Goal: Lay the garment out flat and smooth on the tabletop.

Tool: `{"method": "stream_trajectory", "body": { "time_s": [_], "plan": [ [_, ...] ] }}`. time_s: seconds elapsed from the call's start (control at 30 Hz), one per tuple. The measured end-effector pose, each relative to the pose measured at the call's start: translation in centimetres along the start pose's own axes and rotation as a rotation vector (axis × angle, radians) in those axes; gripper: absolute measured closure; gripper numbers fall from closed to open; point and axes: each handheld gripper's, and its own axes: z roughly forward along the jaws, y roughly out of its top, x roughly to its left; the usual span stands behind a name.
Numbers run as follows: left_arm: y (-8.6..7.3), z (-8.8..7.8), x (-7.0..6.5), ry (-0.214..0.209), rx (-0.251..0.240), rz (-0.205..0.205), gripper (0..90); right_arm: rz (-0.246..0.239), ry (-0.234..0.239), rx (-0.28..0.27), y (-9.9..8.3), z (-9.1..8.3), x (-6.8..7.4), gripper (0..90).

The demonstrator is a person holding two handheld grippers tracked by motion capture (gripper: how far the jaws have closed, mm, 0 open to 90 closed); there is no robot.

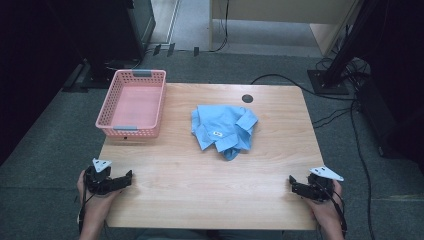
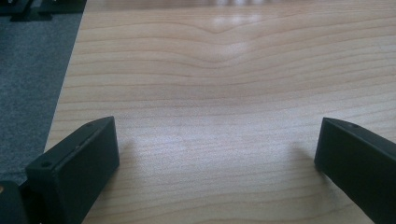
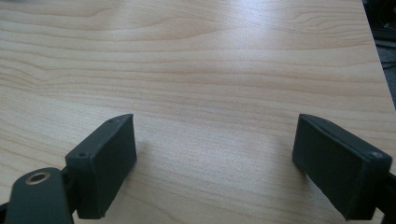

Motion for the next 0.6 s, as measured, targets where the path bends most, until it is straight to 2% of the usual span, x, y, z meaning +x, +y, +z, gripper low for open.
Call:
{"method": "stream_trajectory", "body": {
  "time_s": [0.1, 0.27, 0.33, 0.43, 0.6],
  "plan": [
    [0.0, 0.0, 0.0, 0.002, 0.000, -0.002, 0.0, 0.007, -0.004, -0.007, 0.0, -0.1, 0.0, 13.1],
    [0.1, 0.1, -0.1, 0.002, 0.000, -0.001, 0.0, 0.028, -0.010, -0.062, 0.5, -0.6, 0.1, 13.2],
    [0.1, 0.1, -0.1, 0.002, 0.000, -0.001, 0.0, 0.006, 0.000, -0.074, 0.9, -1.0, 0.1, 13.2],
    [0.1, 0.1, -0.1, 0.002, 0.000, -0.001, 0.0, 0.036, 0.034, -0.105, 1.7, -1.7, 0.1, 13.4],
    [0.1, 0.1, -0.1, 0.003, 0.000, -0.002, 0.0, 0.018, 0.056, -0.119, 3.0, -2.6, 0.6, 13.6]
  ]
}}
